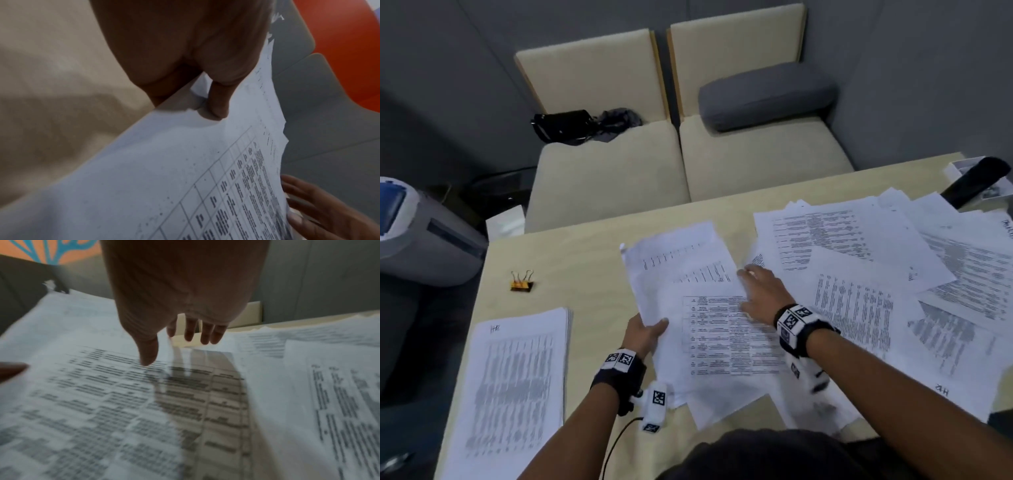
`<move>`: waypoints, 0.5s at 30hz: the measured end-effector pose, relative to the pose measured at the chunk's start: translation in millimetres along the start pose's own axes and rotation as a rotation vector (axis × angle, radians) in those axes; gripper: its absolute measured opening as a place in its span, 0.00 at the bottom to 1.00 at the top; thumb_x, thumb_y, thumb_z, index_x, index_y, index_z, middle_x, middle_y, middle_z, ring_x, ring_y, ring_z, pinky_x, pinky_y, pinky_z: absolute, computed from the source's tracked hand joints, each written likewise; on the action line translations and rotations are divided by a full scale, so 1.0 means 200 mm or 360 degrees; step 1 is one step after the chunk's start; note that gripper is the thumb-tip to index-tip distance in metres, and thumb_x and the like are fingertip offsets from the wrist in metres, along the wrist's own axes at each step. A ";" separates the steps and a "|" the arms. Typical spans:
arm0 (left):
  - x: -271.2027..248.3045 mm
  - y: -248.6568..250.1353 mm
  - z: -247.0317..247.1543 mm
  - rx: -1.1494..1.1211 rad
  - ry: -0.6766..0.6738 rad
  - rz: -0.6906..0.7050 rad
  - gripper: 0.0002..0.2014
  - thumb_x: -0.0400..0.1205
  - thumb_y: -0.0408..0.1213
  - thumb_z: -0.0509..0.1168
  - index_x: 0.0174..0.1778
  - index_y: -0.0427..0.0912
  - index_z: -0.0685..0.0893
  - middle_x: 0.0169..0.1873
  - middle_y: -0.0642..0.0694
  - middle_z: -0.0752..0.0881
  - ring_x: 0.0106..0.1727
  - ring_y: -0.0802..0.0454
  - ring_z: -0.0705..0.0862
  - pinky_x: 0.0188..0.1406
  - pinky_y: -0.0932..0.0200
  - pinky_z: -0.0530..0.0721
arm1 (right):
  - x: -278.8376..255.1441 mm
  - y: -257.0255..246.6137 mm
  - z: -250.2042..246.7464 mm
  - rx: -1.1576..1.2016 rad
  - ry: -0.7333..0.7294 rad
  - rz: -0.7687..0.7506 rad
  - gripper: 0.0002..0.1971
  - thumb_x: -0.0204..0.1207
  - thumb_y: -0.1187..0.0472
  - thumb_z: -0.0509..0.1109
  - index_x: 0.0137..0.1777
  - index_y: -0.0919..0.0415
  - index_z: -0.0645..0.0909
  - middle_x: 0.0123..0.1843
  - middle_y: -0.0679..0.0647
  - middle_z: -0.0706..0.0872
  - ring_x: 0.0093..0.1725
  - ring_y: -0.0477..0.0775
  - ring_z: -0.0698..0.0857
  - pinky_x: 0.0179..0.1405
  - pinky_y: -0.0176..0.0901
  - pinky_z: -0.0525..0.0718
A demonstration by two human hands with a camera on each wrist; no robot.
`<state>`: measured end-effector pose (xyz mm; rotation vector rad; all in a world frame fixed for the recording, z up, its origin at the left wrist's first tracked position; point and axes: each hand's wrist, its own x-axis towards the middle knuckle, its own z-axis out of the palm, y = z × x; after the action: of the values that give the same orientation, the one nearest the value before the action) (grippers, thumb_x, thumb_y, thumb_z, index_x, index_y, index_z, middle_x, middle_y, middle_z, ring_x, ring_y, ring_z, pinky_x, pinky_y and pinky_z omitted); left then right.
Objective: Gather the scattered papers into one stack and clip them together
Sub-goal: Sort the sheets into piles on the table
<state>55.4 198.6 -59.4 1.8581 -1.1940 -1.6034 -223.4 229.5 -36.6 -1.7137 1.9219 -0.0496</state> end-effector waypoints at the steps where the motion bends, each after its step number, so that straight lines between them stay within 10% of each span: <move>1: 0.00 0.01 -0.03 0.0000 -0.0034 0.0031 0.13 0.78 0.28 0.71 0.59 0.32 0.85 0.49 0.37 0.89 0.40 0.43 0.88 0.39 0.52 0.87 | 0.02 0.01 -0.04 -0.0065 -0.0001 -0.0031 0.38 0.74 0.48 0.71 0.82 0.53 0.59 0.82 0.57 0.64 0.79 0.60 0.65 0.77 0.55 0.65; 6: 0.00 0.02 -0.12 -0.0067 -0.0045 0.0077 0.12 0.82 0.35 0.67 0.60 0.34 0.86 0.51 0.36 0.90 0.50 0.37 0.90 0.53 0.41 0.87 | 0.03 -0.01 -0.04 -0.0191 -0.0415 0.0121 0.26 0.76 0.45 0.70 0.71 0.54 0.73 0.68 0.57 0.81 0.64 0.59 0.84 0.61 0.49 0.81; 8: -0.01 0.00 -0.16 -0.0062 -0.0019 0.0087 0.13 0.84 0.37 0.66 0.61 0.35 0.85 0.53 0.36 0.90 0.52 0.37 0.89 0.54 0.42 0.87 | 0.03 -0.02 -0.05 -0.0207 -0.0283 0.0177 0.10 0.81 0.50 0.64 0.51 0.56 0.80 0.56 0.58 0.84 0.56 0.60 0.86 0.50 0.46 0.80; 11: 0.00 -0.04 -0.21 -0.0115 0.0017 0.0071 0.15 0.84 0.38 0.64 0.63 0.35 0.84 0.54 0.36 0.89 0.55 0.36 0.88 0.59 0.38 0.85 | 0.04 0.02 -0.11 0.0071 0.0064 0.0413 0.13 0.83 0.58 0.60 0.36 0.58 0.75 0.41 0.56 0.83 0.45 0.61 0.84 0.44 0.45 0.78; 15: -0.01 -0.06 -0.24 -0.0034 0.0053 0.0102 0.16 0.85 0.43 0.64 0.63 0.37 0.83 0.50 0.40 0.88 0.54 0.39 0.88 0.52 0.50 0.83 | 0.00 0.06 -0.08 0.0312 0.0113 0.0537 0.17 0.83 0.57 0.62 0.31 0.57 0.75 0.35 0.56 0.80 0.53 0.66 0.86 0.47 0.47 0.78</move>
<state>104.9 195.6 -55.3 1.8077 -1.2052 -1.5387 -241.1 225.5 -27.5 -1.2609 2.1554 -0.1677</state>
